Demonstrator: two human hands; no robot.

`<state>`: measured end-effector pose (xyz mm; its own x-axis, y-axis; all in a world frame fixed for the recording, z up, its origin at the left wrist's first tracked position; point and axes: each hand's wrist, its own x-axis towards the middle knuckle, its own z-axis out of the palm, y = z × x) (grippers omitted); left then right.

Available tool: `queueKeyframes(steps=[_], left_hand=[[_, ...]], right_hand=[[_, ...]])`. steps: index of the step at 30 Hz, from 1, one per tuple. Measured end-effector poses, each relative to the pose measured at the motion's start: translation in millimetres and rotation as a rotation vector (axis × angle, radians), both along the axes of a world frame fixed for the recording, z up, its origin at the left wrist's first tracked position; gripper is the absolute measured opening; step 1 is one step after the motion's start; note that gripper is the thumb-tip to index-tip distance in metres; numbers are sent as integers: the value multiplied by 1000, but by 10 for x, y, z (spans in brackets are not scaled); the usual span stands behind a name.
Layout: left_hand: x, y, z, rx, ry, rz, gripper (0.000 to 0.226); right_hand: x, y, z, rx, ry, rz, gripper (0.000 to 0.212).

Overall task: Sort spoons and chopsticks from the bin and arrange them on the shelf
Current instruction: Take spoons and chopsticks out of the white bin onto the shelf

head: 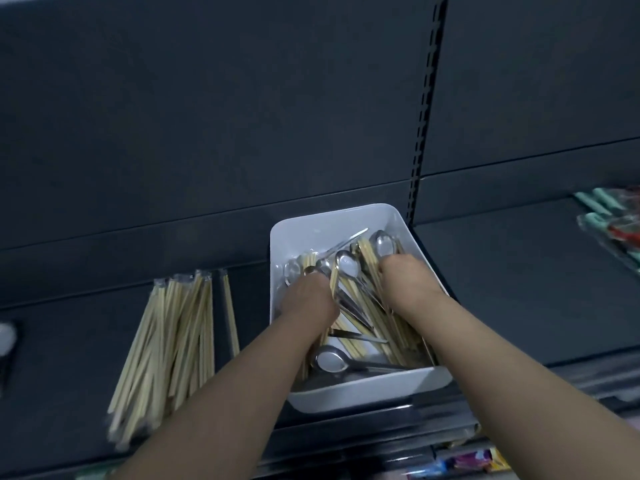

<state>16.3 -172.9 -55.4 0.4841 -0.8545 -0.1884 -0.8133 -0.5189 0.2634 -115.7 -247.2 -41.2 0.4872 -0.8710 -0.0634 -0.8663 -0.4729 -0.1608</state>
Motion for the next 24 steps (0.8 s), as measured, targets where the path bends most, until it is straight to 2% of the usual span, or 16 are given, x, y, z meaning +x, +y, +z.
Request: queueKeyframes(steps=[3,5,7,9,13,16,18,21,24], left_hand=[[42,-63,92,-94,70,74,16],[74,-93,144,-132,115,89,10],[86,-112,186,-177,138,88,19],[73,-110,214,-208,132,69,19],[68,-142,210,-284,180,72,14],[76,-190,238,-386,210,76,12],[83,-193,257,-390,232,80,12],[137,-136,286,-437,303,118,16],[266,-43,302,-522,321,169,19]], right_hand=[[31,-1,-15,16,50,-11,17],[61,22,-26,22,91,-17,20],[76,40,-15,18,113,-30,25],[76,36,-3,19,107,-36,25],[41,39,60,85,-13,-91,13],[30,-1,119,139,-190,-148,20],[41,-14,152,133,-242,-139,12],[89,-42,163,147,-295,-145,26],[196,-43,198,114,-305,-137,25]])
